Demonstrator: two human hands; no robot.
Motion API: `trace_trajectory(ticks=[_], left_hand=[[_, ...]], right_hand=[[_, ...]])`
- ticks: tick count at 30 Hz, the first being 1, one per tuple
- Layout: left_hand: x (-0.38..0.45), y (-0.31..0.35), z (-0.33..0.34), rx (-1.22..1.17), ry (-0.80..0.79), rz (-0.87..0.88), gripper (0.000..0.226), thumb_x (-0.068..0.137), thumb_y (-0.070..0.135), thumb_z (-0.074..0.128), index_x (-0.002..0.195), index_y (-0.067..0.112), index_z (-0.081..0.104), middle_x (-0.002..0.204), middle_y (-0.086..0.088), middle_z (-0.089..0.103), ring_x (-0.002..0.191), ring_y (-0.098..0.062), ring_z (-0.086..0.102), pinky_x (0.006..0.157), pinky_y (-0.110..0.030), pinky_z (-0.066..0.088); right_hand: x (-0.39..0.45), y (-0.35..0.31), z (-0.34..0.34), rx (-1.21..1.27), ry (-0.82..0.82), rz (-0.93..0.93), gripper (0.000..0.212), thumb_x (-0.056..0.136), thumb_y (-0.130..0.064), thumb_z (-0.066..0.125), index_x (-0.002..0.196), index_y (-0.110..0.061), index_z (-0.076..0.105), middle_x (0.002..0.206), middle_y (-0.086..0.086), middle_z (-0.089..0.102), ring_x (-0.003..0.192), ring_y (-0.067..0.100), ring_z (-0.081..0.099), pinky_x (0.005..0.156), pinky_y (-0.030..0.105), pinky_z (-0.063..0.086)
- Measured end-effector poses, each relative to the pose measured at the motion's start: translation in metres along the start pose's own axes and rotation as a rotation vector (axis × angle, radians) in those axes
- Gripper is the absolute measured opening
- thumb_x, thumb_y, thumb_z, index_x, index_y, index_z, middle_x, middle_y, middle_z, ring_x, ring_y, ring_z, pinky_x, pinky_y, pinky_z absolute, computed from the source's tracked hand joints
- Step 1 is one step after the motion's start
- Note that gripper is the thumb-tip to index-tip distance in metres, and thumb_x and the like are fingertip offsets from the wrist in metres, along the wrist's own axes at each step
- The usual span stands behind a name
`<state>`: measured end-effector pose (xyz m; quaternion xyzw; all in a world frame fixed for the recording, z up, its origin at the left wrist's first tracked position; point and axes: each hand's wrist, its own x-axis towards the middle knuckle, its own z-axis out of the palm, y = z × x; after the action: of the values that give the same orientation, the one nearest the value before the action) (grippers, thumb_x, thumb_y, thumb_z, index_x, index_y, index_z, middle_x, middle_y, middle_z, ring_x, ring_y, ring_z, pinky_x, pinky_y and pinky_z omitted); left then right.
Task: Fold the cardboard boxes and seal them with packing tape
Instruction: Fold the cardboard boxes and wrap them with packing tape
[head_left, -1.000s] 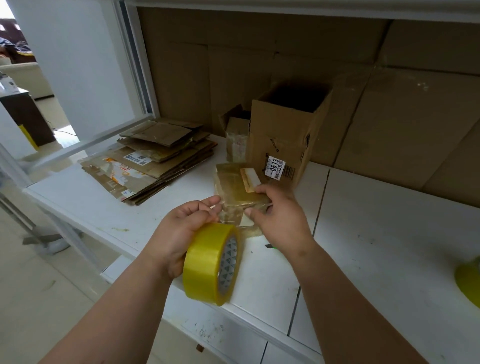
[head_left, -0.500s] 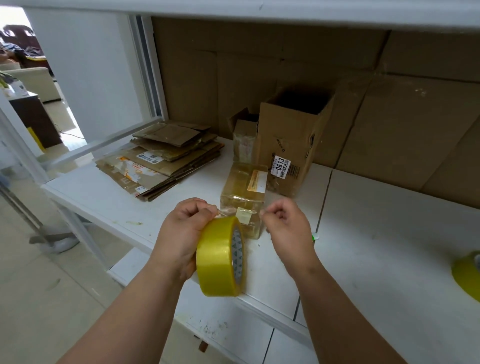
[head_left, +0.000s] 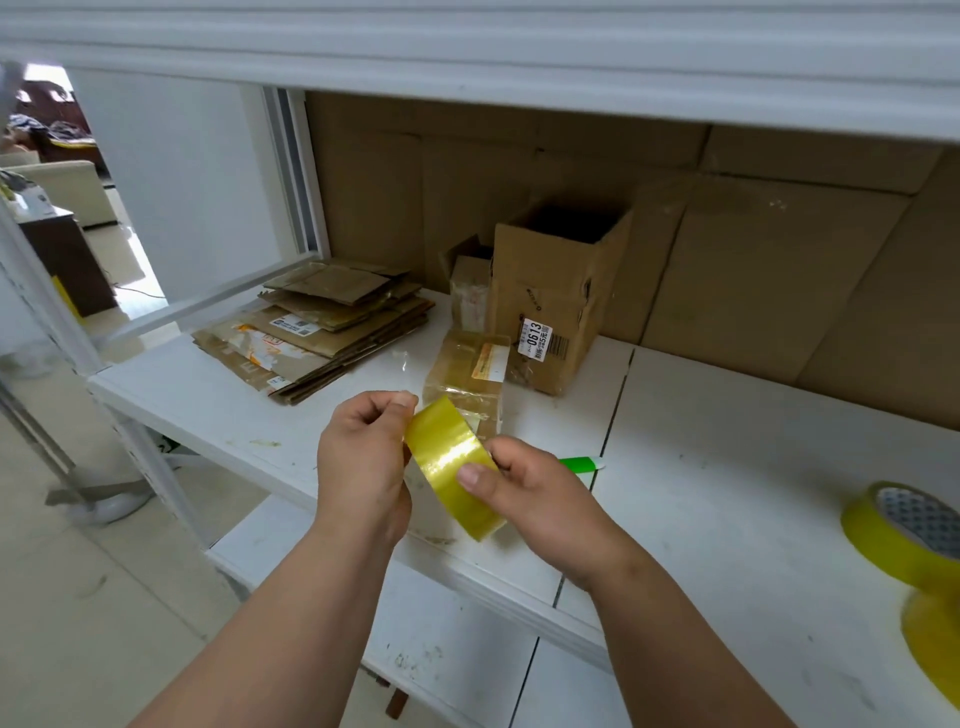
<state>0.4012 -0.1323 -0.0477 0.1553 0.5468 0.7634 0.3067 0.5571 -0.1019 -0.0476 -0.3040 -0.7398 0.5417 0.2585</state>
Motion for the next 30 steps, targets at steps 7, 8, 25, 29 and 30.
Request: trace_trajectory(ticks=[7, 8, 25, 29, 30], left_hand=[[-0.013, 0.012, 0.013, -0.137, 0.029, -0.045, 0.019, 0.092, 0.01, 0.067, 0.074, 0.017, 0.065, 0.074, 0.007, 0.071, 0.073, -0.004, 0.066, 0.073, -0.036, 0.056], [-0.013, 0.015, 0.015, -0.155, 0.023, -0.048, 0.019, 0.092, 0.012, 0.068, 0.075, 0.019, 0.065, 0.075, 0.009, 0.072, 0.077, -0.003, 0.066, 0.079, -0.037, 0.056], [0.023, 0.002, 0.025, -0.273, 0.282, -0.333, 0.013, 0.08, 0.018, 0.082, 0.087, 0.023, 0.072, 0.099, 0.012, 0.068, 0.096, 0.001, 0.059, 0.101, -0.032, 0.044], [0.031, -0.005, 0.03, -0.275, 0.312, -0.33, 0.014, 0.079, 0.021, 0.082, 0.082, 0.023, 0.069, 0.093, 0.014, 0.067, 0.094, 0.002, 0.059, 0.105, -0.033, 0.044], [0.033, -0.007, 0.032, -0.272, 0.321, -0.331, 0.013, 0.08, 0.021, 0.082, 0.082, 0.023, 0.069, 0.092, 0.014, 0.067, 0.094, 0.001, 0.059, 0.105, -0.033, 0.044]], right_hand=[[-0.007, -0.011, -0.028, -0.23, 0.112, -0.045, 0.033, 0.092, -0.046, 0.064, 0.077, -0.017, 0.06, 0.063, -0.013, 0.052, 0.057, 0.001, 0.048, 0.054, 0.019, 0.037], [-0.006, -0.01, -0.034, -0.256, 0.154, -0.02, 0.039, 0.09, -0.05, 0.063, 0.074, -0.015, 0.059, 0.061, -0.011, 0.051, 0.056, 0.003, 0.047, 0.054, 0.022, 0.037], [0.044, -0.007, -0.118, -0.162, 0.207, 0.053, 0.013, 0.071, -0.049, 0.077, 0.075, -0.036, 0.076, 0.074, -0.007, 0.073, 0.068, 0.007, 0.07, 0.063, 0.025, 0.049], [0.062, -0.003, -0.122, -0.182, 0.241, 0.097, 0.01, 0.08, -0.036, 0.078, 0.076, -0.027, 0.077, 0.08, 0.0, 0.075, 0.079, 0.021, 0.072, 0.072, 0.033, 0.054], [0.065, -0.002, -0.123, -0.175, 0.243, 0.107, 0.01, 0.08, -0.035, 0.078, 0.077, -0.026, 0.077, 0.081, 0.001, 0.075, 0.08, 0.023, 0.072, 0.073, 0.033, 0.054]])
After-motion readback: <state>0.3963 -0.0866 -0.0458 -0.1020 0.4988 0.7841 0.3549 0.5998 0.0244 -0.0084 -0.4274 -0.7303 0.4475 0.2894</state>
